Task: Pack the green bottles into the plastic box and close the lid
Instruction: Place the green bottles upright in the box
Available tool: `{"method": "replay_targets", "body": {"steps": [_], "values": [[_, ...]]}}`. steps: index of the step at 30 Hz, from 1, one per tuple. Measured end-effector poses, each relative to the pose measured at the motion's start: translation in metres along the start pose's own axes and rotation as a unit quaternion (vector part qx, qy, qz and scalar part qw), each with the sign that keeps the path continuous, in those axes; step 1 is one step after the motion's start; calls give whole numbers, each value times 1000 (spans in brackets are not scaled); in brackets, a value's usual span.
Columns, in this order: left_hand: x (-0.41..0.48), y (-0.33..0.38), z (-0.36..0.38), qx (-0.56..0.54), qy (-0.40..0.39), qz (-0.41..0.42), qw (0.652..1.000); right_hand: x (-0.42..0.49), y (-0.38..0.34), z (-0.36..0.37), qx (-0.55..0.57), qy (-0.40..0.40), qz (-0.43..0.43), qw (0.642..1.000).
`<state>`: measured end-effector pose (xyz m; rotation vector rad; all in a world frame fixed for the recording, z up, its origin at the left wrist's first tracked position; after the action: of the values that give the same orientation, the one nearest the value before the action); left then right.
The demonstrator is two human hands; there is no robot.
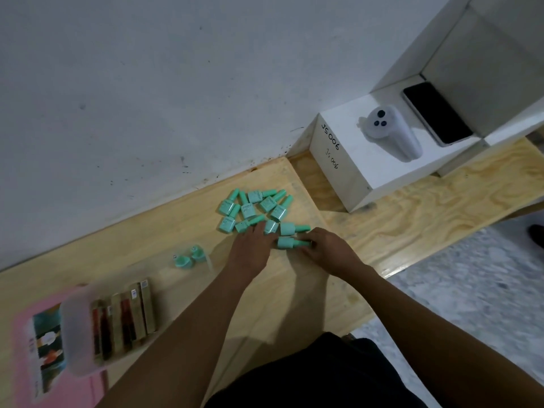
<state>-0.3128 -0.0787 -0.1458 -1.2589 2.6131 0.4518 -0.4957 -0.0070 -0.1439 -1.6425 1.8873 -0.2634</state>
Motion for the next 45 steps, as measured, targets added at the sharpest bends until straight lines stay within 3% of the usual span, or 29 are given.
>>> {"method": "replay_targets", "body": {"steps": [3, 7, 12, 15, 17, 19, 21, 22, 28, 35, 42, 45], "values": [[-1, -2, 1, -43, 13, -1, 999, -7, 4, -7, 66, 54, 23, 996], [-4, -3, 3, -160, 24, -69, 984, -12, 4, -13, 148, 101, 67, 981], [-18, -8, 1, -328, 76, -184, 924, -14, -9, -21, 226, 116, 114, 960], [-28, -11, 2, -376, 47, -246, 892, -13, -16, -21, 273, 115, 150, 943], [-36, -11, 1, -408, 15, -264, 874, -12, -22, -21, 335, 114, 193, 915], [-43, -12, 1, -462, -24, -279, 841, -11, -29, -18, 441, 98, 241, 859], [-52, -12, -3, -502, -71, -283, 814, -12, -41, -17, 537, 77, 250, 802], [-56, -13, -5, -520, -83, -274, 804, -12, -48, -17, 553, 74, 238, 795], [-90, -28, -41, -624, -9, -228, 748, -7, -90, -24, 511, 115, 123, 843], [-146, -79, -72, -648, 169, -248, 700, 5, -136, -11, 290, 114, -7, 950], [-186, -117, -69, -516, 253, -319, 754, 9, -190, 15, 134, 71, -91, 984], [-190, -121, -69, -441, 237, -312, 807, 12, -207, 31, -23, 54, -150, 987]]}}
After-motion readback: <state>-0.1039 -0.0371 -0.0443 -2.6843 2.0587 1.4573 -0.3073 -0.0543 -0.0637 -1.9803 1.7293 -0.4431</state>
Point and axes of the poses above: each hand's wrist, its own x-axis towards the middle knuckle, its own z-axis out of the palm, y = z × x, the point moved 2 cm from there along x, towards the middle knuckle
